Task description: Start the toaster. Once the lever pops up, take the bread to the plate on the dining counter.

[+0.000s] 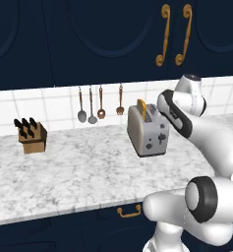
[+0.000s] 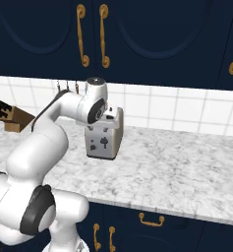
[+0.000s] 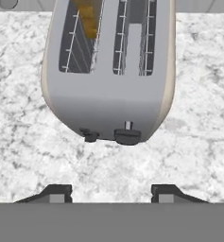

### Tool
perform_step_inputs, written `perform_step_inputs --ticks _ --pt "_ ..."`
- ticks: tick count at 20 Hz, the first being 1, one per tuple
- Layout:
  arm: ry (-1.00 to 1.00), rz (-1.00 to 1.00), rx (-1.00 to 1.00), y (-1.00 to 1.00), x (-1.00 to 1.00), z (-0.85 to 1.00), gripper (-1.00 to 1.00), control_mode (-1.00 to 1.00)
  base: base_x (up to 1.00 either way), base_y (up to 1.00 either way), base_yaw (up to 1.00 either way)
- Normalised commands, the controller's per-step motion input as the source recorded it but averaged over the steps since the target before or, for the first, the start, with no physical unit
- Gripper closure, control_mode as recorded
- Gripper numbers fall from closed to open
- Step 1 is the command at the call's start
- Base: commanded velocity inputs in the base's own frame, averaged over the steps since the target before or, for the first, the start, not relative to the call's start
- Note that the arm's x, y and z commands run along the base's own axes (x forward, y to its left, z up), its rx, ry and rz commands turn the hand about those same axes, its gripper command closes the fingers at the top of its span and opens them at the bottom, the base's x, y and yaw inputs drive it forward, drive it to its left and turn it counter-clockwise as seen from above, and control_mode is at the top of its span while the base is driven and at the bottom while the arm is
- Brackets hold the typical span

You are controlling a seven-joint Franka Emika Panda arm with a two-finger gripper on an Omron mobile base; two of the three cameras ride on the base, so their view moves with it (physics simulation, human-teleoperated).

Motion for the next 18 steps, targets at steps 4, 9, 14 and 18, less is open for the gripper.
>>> perform_step_inputs --ticks 4,9,14,18 --pt "-0.07 0.00 0.00 -0.18 0.50 -0.30 1.00 -1.00 0.00 0.00 0.00" --pt "-0.11 0.00 -0.06 -0.09 0.12 -0.41 1.00 -1.00 0.00 0.00 0.00" --pt "0.00 -0.01 -0.01 0.00 0.20 -0.07 1.00 -1.00 0.00 0.00 0.00" --pt "0.00 0.00 0.00 0.00 0.00 -0.30 1.00 -1.00 0.00 0.00 0.00"
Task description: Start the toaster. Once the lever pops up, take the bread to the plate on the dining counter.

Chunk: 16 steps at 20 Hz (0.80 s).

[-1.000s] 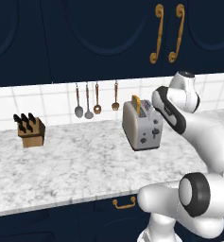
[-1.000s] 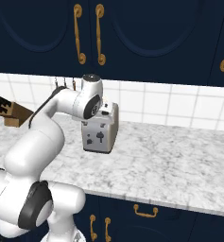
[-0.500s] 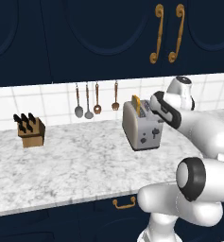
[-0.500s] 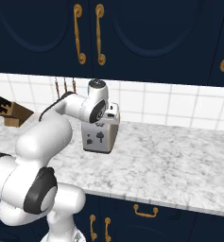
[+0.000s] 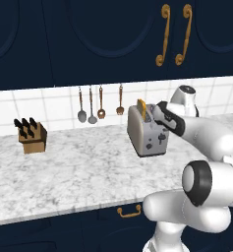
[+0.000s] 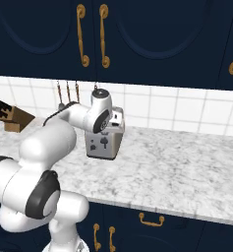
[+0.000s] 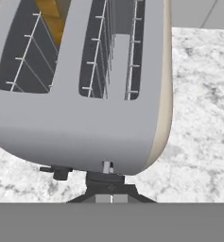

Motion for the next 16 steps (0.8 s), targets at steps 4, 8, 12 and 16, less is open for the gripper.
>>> perform_step_inputs --ticks 4,8,12,16 --pt "0.00 0.00 0.00 0.00 0.00 -0.34 1.00 -1.00 0.00 0.00 0.00" --pt "0.00 0.00 0.00 0.00 0.00 -0.37 1.00 -1.00 0.00 0.00 0.00" --pt "0.00 0.00 -0.02 0.00 0.00 -0.40 1.00 -1.00 0.00 0.00 0.00" --pt "0.00 0.00 -0.04 0.00 0.00 -0.42 1.00 -1.00 0.00 0.00 0.00"
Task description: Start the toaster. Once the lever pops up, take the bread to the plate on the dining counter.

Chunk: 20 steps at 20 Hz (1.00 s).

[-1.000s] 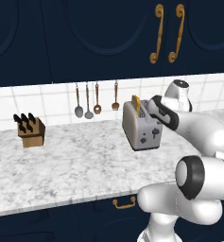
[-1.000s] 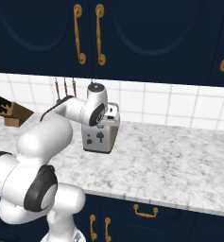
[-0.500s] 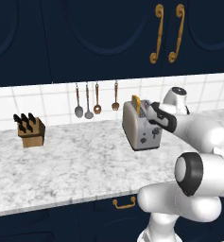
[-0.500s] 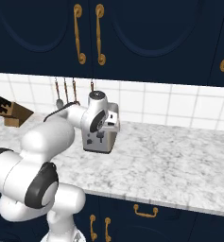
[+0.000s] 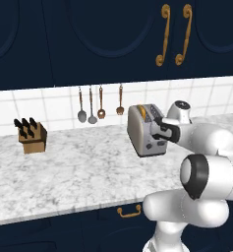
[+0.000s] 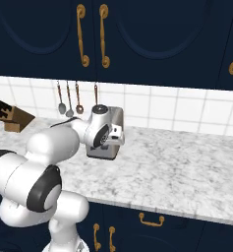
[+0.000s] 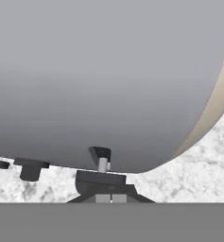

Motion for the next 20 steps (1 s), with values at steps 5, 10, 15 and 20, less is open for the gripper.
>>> perform_step_inputs --ticks 5,10,15,20 --pt "0.00 0.00 -0.07 0.00 0.00 -0.49 1.00 -1.00 0.00 0.00 0.00" --pt "0.00 0.00 -0.08 0.00 0.00 -0.45 1.00 -1.00 0.00 0.00 0.00" --pt "-0.02 0.00 -0.03 0.00 -0.07 -0.11 1.00 -1.00 0.00 0.00 0.00" --pt "-0.05 -0.05 0.00 -0.02 -0.44 0.64 1.00 -1.00 0.00 0.00 0.00"
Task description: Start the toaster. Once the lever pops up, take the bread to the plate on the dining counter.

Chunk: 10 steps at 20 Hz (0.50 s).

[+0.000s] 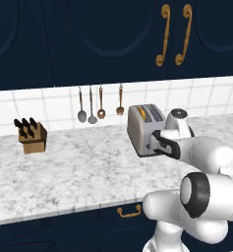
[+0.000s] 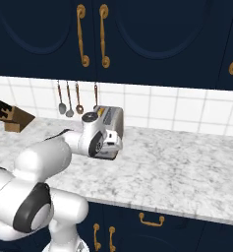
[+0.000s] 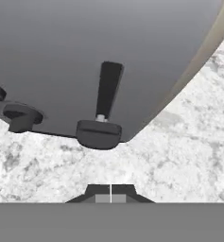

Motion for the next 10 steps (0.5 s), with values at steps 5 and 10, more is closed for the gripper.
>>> perform_step_inputs --ticks 5,10 --pt "-0.08 -0.02 0.00 0.03 -0.37 0.85 1.00 -1.00 0.00 0.00 0.00" --pt "-0.09 0.00 0.00 0.84 0.00 0.09 1.00 -1.00 0.00 0.00 0.00"
